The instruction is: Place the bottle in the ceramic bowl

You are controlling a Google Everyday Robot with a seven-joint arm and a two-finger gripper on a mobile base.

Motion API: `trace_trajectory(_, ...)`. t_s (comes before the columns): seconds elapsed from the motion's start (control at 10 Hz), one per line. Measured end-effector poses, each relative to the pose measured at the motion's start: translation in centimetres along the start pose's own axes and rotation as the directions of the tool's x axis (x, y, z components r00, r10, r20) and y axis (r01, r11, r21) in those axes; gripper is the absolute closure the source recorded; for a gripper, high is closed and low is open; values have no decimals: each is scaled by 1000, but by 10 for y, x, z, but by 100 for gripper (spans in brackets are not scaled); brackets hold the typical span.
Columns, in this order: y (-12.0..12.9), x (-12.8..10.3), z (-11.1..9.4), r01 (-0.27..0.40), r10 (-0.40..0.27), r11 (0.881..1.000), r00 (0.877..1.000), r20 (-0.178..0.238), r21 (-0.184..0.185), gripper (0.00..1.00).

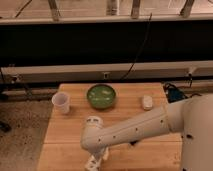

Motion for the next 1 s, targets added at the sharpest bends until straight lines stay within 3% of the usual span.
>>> trace_trajectory(0.6,-4,108,-68,-44,47,995,998,-35,90,96)
trace_trajectory(1.0,-11,171,-78,-73,79,990,996,-45,117,96)
